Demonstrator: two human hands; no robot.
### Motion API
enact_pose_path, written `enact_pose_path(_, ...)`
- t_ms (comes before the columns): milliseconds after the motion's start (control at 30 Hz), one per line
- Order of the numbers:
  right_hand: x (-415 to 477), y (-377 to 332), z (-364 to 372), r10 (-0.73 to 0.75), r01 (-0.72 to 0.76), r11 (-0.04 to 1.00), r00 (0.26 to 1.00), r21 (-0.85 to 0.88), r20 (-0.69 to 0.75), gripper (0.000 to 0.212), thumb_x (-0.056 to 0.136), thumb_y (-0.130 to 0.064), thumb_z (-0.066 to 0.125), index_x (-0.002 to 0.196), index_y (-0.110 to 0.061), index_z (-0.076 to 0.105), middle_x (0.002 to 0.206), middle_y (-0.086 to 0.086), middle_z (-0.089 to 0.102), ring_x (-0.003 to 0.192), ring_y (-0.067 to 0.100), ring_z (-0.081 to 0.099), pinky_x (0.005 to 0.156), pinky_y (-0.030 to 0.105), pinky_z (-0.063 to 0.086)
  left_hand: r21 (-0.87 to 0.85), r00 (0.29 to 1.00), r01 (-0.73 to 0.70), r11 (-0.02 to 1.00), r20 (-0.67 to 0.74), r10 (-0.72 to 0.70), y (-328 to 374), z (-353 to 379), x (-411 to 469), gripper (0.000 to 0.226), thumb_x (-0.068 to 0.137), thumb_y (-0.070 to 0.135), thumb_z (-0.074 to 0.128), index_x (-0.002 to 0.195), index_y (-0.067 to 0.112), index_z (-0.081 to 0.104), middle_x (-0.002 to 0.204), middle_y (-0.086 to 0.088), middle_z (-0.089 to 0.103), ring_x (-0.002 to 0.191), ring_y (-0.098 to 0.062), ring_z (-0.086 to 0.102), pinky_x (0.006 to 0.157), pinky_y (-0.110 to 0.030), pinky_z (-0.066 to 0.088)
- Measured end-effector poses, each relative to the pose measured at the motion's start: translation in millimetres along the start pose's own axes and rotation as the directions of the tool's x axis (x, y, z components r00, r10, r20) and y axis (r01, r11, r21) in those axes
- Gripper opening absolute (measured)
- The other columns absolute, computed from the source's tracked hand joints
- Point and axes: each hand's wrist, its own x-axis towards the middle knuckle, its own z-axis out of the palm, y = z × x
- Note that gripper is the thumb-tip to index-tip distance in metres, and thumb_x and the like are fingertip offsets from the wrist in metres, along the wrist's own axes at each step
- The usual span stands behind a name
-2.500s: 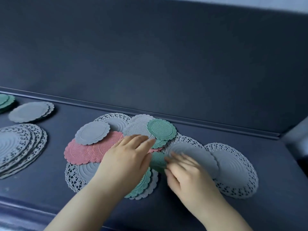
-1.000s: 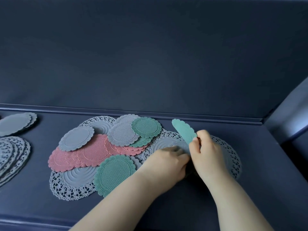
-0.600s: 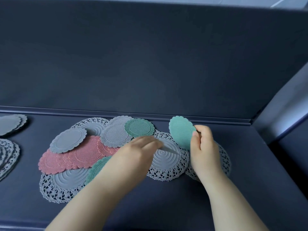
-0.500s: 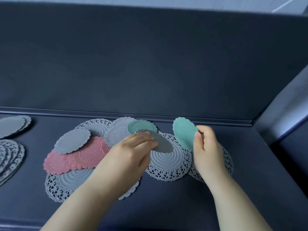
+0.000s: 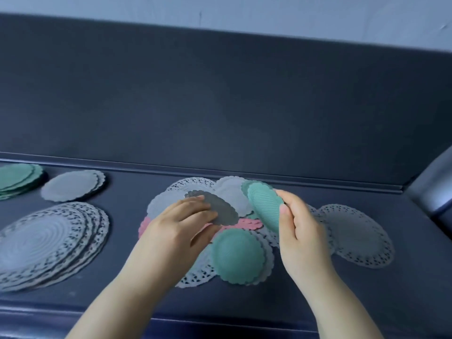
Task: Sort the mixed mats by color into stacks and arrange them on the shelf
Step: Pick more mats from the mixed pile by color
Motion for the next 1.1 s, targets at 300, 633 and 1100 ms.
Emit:
enact_pose_path(300, -50, -102, 120, -0.055, 0.054, 0.998, 0.997, -0.024, -0.045, 0.029, 0.095, -0.017, 0.041, 0.115, -0.023, 0.061, 0.087, -0.008, 0.067, 0.082, -0.002, 0.054, 0.068, -0.002, 0.034, -0.012, 0.999, 0.044, 0.999, -0.018, -0.044, -110, -104, -74, 0.032, 0.089, 0.033, 0.054, 0.093, 0.009, 0.075, 0.102, 0.000, 0.070, 0.103, -0.015, 0.062, 0.092, -0.025, 0.046)
enact_pose_path(633, -65, -157, 194, -0.049, 0.049, 0.999, 0.998, 0.002, -0.028, 0.038, 0.090, -0.037, 0.033, 0.114, -0.028, 0.060, 0.092, -0.024, 0.062, 0.079, -0.016, 0.052, 0.071, -0.001, 0.035, -0.017, 0.996, 0.089, 0.996, 0.028, -0.089, -186, -154, -114, 0.032, 0.087, 0.033, 0.054, 0.091, 0.010, 0.075, 0.099, 0.002, 0.071, 0.103, -0.017, 0.063, 0.090, -0.026, 0.046)
enact_pose_path(1100, 20, -158, 247, -0.078, 0.078, 0.997, 0.995, 0.007, 0.063, 0.034, 0.088, -0.021, 0.040, 0.114, -0.019, 0.062, 0.065, -0.030, 0.048, 0.061, -0.016, 0.049, 0.059, -0.002, 0.032, 0.208, 0.894, 0.170, 0.963, 0.379, -0.239, -291, -115, -24, 0.036, 0.087, 0.038, 0.048, 0.089, 0.014, 0.075, 0.096, -0.001, 0.070, 0.092, -0.025, 0.064, 0.082, -0.027, 0.044)
